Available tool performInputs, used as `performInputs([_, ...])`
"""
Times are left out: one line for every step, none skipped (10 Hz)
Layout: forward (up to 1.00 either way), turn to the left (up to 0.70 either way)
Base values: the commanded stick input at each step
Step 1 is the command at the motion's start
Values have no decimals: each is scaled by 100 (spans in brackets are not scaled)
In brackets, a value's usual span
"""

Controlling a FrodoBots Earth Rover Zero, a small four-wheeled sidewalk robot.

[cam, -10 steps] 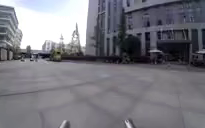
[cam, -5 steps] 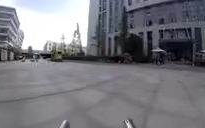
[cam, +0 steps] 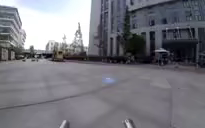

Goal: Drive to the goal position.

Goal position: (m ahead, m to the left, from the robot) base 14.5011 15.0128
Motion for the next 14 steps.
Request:
performInputs([70,0])
performInputs([70,0])
performInputs([70,0])
performInputs([70,0])
performInputs([70,0])
performInputs([70,0])
performInputs([70,0])
performInputs([70,0])
performInputs([70,0])
performInputs([70,0])
performInputs([70,0])
performInputs([70,0])
performInputs([70,0])
performInputs([70,0])
